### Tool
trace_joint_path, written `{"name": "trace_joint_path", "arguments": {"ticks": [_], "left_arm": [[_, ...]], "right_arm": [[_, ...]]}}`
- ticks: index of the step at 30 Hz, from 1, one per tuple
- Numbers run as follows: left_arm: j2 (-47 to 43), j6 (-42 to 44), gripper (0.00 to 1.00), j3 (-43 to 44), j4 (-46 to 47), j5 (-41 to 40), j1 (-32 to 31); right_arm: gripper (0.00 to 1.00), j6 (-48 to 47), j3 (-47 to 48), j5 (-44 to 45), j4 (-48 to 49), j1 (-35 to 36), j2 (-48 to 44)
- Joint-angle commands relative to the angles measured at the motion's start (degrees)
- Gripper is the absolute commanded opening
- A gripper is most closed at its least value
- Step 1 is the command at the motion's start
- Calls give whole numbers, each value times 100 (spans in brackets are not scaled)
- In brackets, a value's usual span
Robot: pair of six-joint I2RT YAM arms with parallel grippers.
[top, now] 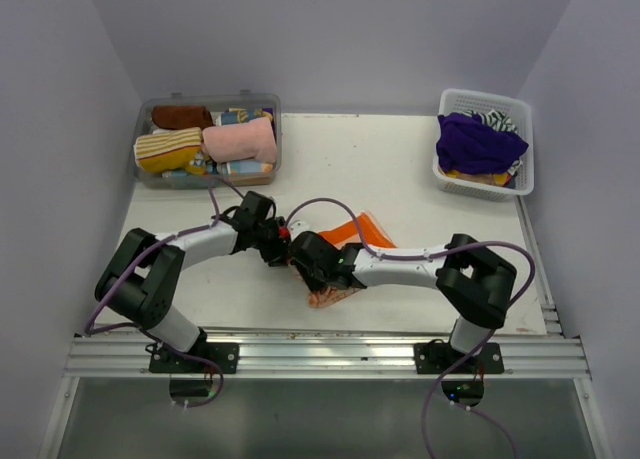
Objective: Roll the towels
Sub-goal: Roll the towel
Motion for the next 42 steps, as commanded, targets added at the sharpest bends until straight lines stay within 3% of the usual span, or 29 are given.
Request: {"name": "trace_joint_path", "arguments": {"ticks": [1, 6, 8, 15, 20, 30, 42], "left_arm": [[-363, 97, 45, 92, -111, 16, 133], [-1092, 237, 66, -66, -198, 166, 520], [-1383, 377, 67, 39, -374, 105, 644], [-1595, 1010, 67, 408, -709, 148, 547], [-1551, 1011, 67, 505, -560, 271, 205], [-1463, 800, 66, 391, -129, 684, -121], [-971, 721, 64, 698, 188, 834, -472]], "right_arm": [[0, 346, -219, -553, 390, -263, -351], [0, 820, -553, -1790, 855, -764, -695], [0, 1171, -738, -2232, 1198, -1019, -879], [0, 2235, -1527, -3472, 2515, -1494, -1143], [0, 3122, -2144, -4201, 3528, -1907, -1196], [0, 4424, -3172, -4949, 5986, -2408, -634], [0, 5584, -3691, -5380, 8290, -2681, 350]]}}
